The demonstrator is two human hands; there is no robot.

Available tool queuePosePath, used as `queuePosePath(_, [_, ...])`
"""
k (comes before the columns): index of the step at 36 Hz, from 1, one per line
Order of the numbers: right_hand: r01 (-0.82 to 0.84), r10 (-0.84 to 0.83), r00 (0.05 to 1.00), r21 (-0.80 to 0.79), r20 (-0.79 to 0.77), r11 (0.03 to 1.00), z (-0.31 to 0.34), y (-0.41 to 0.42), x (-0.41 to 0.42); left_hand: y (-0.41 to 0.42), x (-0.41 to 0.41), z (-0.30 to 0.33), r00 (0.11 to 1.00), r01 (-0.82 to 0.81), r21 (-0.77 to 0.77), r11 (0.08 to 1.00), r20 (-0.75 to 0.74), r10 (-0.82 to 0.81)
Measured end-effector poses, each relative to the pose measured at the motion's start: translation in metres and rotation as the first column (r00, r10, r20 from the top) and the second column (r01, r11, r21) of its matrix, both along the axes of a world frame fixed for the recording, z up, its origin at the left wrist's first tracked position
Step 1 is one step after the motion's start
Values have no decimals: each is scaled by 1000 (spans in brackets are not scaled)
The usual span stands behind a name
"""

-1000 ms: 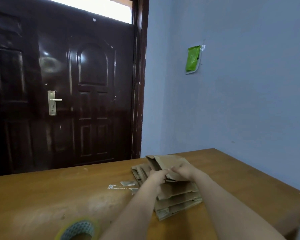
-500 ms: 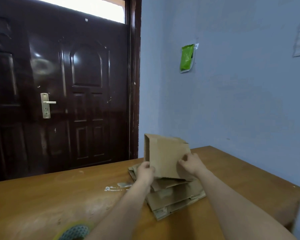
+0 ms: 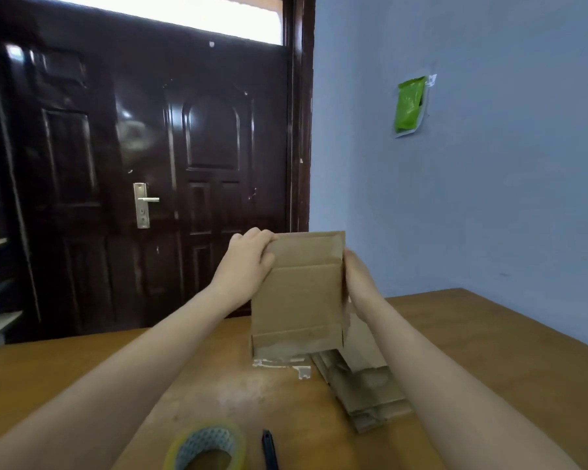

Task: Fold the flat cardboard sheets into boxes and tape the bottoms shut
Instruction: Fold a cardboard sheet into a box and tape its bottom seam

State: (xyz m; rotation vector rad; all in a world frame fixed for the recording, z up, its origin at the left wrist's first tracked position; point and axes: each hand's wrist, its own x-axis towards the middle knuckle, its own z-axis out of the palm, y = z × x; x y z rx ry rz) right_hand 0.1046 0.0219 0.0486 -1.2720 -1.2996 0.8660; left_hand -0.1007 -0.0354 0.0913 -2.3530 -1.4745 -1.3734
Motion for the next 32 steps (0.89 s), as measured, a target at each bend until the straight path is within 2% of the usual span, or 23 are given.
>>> queuePosePath(2, [-72, 74, 996, 42, -44, 996, -4, 15, -25, -3, -24, 2, 998, -57, 45, 997, 8, 57])
queuePosePath(4, [-136, 137, 990, 33, -36, 990, 5, -5, -61, -3, -49, -5, 995, -98, 53, 994, 32, 96])
queuePosePath(10, [-257, 246, 961, -90, -123, 962, -16, -8, -127, -2, -104, -60, 974, -175, -7, 985, 146, 174])
queuePosePath(16, [-354, 316, 928, -198, -198, 914, -52, -7, -154, -7, -118, -106, 943, -249, -58, 967, 214, 256])
queuePosePath(21, [-359, 272, 910, -265, -314, 895, -80, 6, -168, 2, -122, -126, 936, -243, -95, 965, 236, 259])
queuePosePath(24, [-348, 234, 900, -282, -368, 894, -86, 13, -170, 7, -124, -133, 940, -247, -30, 969, 234, 247])
queuePosePath(28, [-354, 236, 891, -268, -389, 896, -90, 23, -171, 15, -125, -144, 883, -274, -8, 962, 395, 255])
queuePosePath(32, [-376, 212, 854, -283, -475, 882, -93, 31, -171, 26, -126, -157, 875, -173, 11, 985, 460, 149])
